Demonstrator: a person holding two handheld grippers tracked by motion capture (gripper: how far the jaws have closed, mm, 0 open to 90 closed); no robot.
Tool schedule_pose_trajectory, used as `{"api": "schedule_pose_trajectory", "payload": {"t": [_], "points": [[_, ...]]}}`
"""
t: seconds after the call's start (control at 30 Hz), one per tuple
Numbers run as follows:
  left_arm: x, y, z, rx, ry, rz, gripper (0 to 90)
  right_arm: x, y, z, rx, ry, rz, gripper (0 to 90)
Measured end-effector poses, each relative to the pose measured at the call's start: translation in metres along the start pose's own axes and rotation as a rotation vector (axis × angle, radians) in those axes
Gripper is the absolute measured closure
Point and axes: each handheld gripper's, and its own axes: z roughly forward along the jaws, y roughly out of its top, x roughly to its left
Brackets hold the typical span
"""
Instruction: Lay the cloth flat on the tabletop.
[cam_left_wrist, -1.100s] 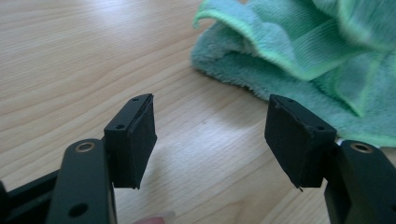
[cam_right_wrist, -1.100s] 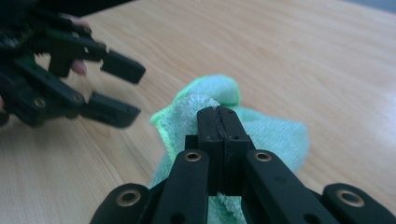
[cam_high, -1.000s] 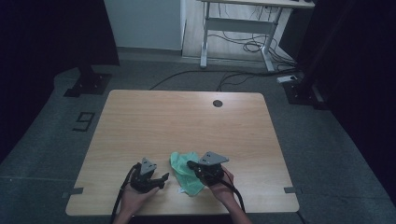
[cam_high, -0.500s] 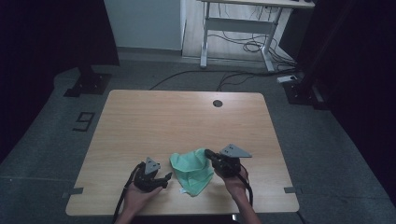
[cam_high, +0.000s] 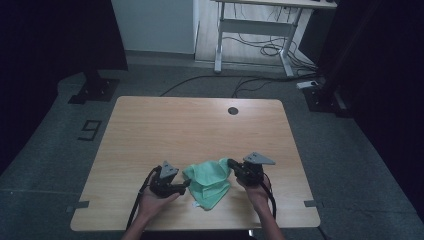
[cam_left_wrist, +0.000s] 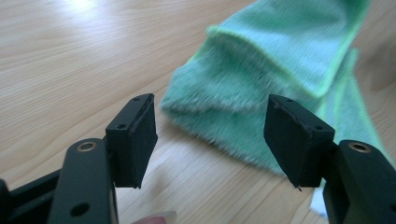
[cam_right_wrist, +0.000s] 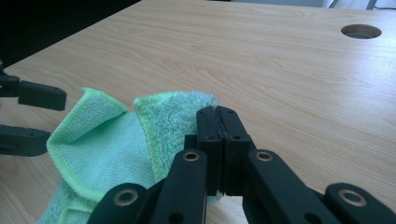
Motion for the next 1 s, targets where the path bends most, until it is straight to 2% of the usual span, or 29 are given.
{"api": "schedule_pose_trajectory", "payload": {"t": [0.1,0.17,0.27,0.37,0.4,0.43,0.47,0.5,0.53,0.57,0.7,0.83,0.93,1.0], "points": [[-0.003,0.005,0.007,0.009,-0.022,0.022,33.8,0.001,0.000,0.000,0.001,0.003,-0.001,88.6],[-0.002,0.008,0.016,0.023,-0.051,0.011,33.6,0.003,0.000,0.000,0.006,0.006,-0.002,88.6],[-0.002,0.009,0.022,0.050,-0.054,0.010,33.9,0.004,0.000,0.000,0.010,0.010,-0.005,88.6],[-0.001,0.009,0.031,0.088,-0.027,0.011,37.1,0.004,0.000,0.001,0.015,0.010,-0.006,88.6],[0.000,0.009,0.033,0.096,-0.024,0.007,40.2,0.004,0.000,0.001,0.016,0.009,-0.008,88.5],[0.000,0.008,0.034,0.103,-0.017,0.007,47.1,0.004,0.000,0.001,0.016,0.008,-0.009,88.6],[0.000,0.008,0.035,0.108,-0.008,0.011,47.1,0.004,0.000,0.001,0.016,0.008,-0.009,88.6],[0.000,0.008,0.036,0.116,0.002,0.016,57.3,0.004,-0.001,0.001,0.014,0.006,-0.009,88.6],[0.001,0.007,0.037,0.122,0.004,0.018,57.3,0.004,-0.001,0.001,0.014,0.006,-0.009,88.6],[0.001,0.007,0.038,0.131,0.010,0.025,61.6,0.003,-0.001,0.001,0.016,0.005,-0.009,88.6],[0.002,0.006,0.039,0.127,-0.006,0.028,75.7,0.003,-0.002,0.001,0.021,0.004,-0.009,88.6],[0.001,0.006,0.037,0.119,-0.018,0.039,83.8,0.004,-0.001,-0.003,0.010,0.007,-0.008,88.7],[0.000,0.008,0.024,0.070,-0.034,0.034,84.2,0.005,0.000,-0.009,-0.004,0.008,-0.007,88.7],[0.000,0.011,0.009,0.014,-0.044,0.022,84.5,0.008,0.003,-0.016,-0.020,0.011,-0.012,88.7]]}}
